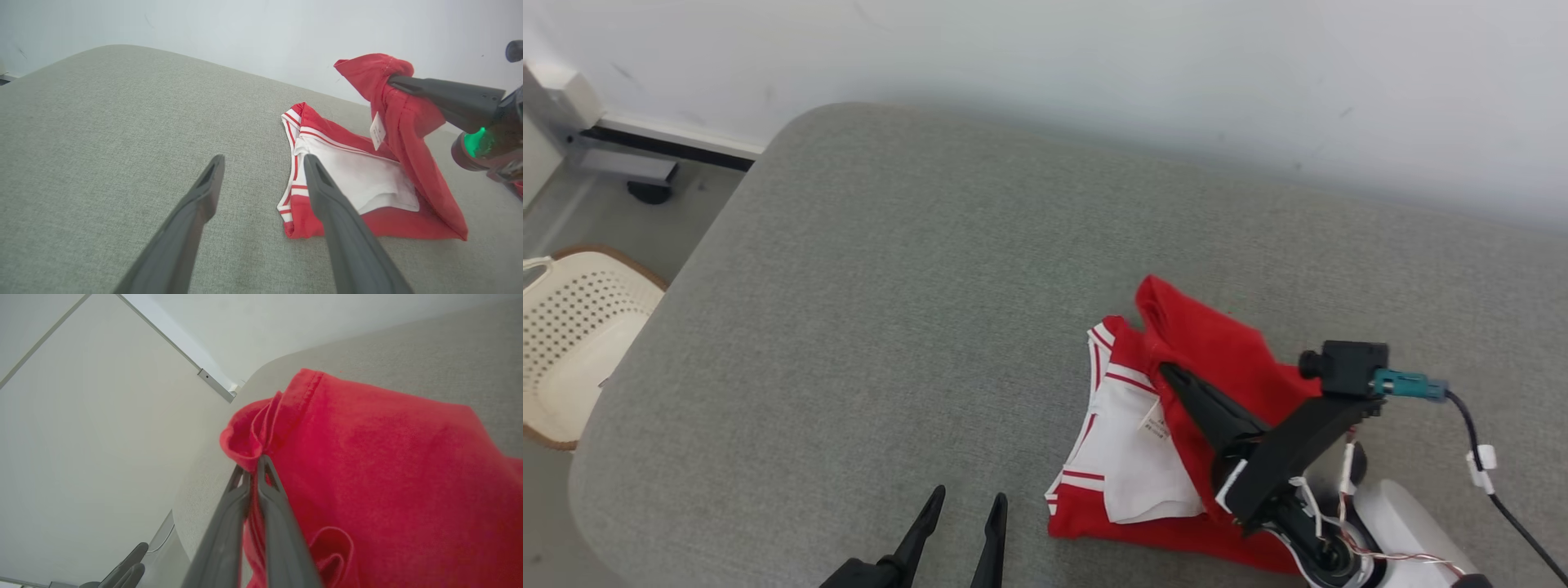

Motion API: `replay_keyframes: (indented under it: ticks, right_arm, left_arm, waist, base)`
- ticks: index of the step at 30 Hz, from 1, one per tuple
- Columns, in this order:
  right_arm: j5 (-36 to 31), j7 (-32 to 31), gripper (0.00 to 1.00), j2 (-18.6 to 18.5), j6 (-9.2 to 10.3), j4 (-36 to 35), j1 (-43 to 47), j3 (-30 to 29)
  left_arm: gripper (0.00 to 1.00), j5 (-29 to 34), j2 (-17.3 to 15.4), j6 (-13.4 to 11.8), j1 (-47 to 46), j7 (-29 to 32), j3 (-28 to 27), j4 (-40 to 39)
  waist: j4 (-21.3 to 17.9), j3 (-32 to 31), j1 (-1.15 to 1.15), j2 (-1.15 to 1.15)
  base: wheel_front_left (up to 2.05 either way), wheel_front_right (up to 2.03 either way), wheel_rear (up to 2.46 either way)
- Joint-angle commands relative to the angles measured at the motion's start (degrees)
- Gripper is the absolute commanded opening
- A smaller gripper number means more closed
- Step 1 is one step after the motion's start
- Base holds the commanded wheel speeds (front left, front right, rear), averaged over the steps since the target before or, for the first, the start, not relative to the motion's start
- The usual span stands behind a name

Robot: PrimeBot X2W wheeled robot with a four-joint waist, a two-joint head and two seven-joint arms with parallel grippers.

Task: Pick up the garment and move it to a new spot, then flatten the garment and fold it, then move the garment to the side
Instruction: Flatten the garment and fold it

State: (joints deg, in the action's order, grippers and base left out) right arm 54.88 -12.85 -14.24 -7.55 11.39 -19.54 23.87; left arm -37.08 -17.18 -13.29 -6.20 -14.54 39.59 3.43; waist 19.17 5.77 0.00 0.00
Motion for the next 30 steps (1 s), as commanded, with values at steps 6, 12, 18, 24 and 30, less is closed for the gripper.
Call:
replay_keyframes:
  ticks: [6,12,18,24,30]
  right_arm:
    - [-1.44,-0.55,0.00,1.91,0.12,3.15,-1.83,1.93]
    - [-1.50,0.08,0.49,3.18,0.12,5.67,-2.94,3.07]
    - [0.98,1.11,1.00,3.46,0.12,3.79,-3.23,3.37]
    - [2.06,6.46,1.00,-0.82,0.12,-0.61,-0.56,0.23]
    - [-0.06,9.82,1.00,-4.94,0.12,-1.56,3.42,-0.47]
  left_arm:
    - [1.00,-0.01,0.61,0.52,-0.85,-0.41,0.03,0.59]
    - [1.00,0.09,0.93,0.63,-0.86,-0.50,-0.29,0.95]
    - [1.00,0.08,0.83,0.58,-0.60,-0.56,-0.52,1.48]
    - [1.00,0.35,0.03,0.31,-0.36,-0.49,-0.92,1.10]
    - [1.00,0.58,-0.57,-0.05,0.69,-0.49,-1.07,0.48]
  waist:
    - [2.04,0.88,0.00,0.00]
    - [2.26,1.51,0.00,0.00]
    - [0.95,1.07,0.00,0.00]
    - [-1.91,-0.33,0.00,0.00]
    - [-6.51,-1.78,0.00,0.00]
  base:
    - [0.00,0.00,0.00]
    - [0.00,0.00,0.00]
    - [0.00,0.00,0.00]
    - [0.00,0.00,0.00]
    - [0.00,0.00,0.00]
